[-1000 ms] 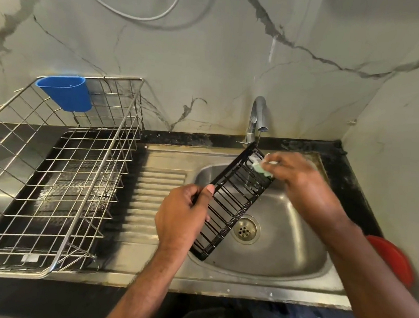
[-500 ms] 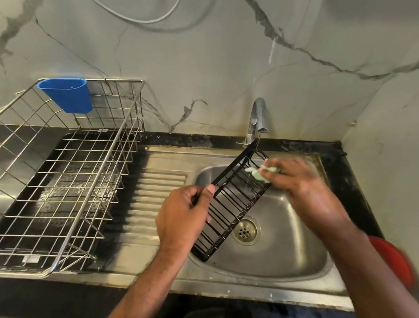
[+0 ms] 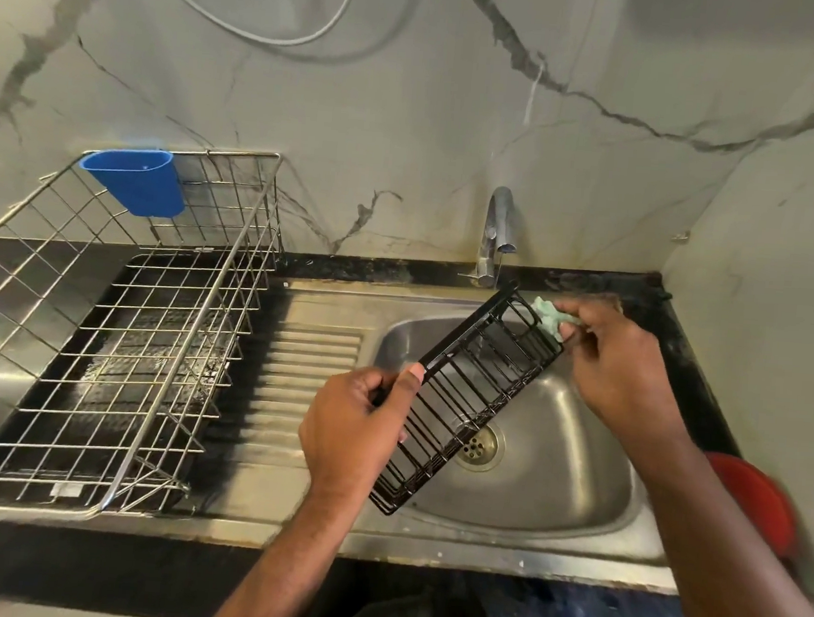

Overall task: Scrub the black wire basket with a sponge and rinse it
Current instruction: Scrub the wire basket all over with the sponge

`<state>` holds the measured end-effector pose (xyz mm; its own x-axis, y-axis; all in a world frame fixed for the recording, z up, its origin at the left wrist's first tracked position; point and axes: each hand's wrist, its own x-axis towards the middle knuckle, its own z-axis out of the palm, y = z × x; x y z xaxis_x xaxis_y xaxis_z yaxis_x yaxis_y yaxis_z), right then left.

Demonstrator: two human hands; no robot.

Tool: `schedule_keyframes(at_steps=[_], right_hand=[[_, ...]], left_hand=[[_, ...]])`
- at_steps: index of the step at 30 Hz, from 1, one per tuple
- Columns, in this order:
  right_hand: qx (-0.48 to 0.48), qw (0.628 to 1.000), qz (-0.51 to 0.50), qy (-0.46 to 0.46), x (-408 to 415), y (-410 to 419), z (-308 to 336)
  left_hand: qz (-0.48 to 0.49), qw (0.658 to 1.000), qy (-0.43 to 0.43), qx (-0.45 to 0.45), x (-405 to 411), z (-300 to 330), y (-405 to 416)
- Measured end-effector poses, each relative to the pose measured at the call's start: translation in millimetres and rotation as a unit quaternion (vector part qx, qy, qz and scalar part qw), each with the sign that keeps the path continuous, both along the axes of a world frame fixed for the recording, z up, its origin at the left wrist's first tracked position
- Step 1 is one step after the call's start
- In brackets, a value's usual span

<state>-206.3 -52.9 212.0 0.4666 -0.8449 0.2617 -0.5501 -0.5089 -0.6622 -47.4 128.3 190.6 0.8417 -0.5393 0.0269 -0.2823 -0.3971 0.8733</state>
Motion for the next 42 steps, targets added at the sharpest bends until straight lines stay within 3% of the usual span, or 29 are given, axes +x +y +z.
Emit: schedule_keyframes(at_steps=[3,8,12,19,23,25,30,35,38,42], right_hand=[[0.049,0.999,0.006,0.013,-3,1,1],[0.175,0.979,0.043,-0.099,-13,8,3],[0.216,0.957,0.106,-0.163,-24,15,3],[0.28,0.937,0.105,-0.181,-27,27,7],[0.154,0.983,0.1,0.014,-7,59,2],[0.102,0.989,0.099,0.05,3,72,2],[0.06,0.993,0.099,0.009,1,77,9],[-0.019,0.992,0.05,-0.118,-10,71,21],[-0.037,0.994,0.03,-0.099,-17,56,21],[0.017,0.993,0.092,-0.077,-13,54,18]], left_hand=[[0.003,1.0,0.008,-0.027,0,-1,2],[-0.023,0.996,0.045,-0.078,0,-7,7],[-0.063,0.99,0.06,-0.107,0,-14,16],[-0.152,0.987,0.058,-0.021,5,-19,12],[-0.196,0.969,0.134,-0.072,-18,-2,-5],[-0.192,0.963,0.169,-0.09,-23,6,-16],[-0.125,0.963,0.192,-0.142,-29,16,-25],[-0.079,0.961,0.196,-0.18,-23,16,-25],[-0.075,0.954,0.21,-0.201,-19,19,-22],[-0.076,0.951,0.222,-0.201,-19,20,-23]])
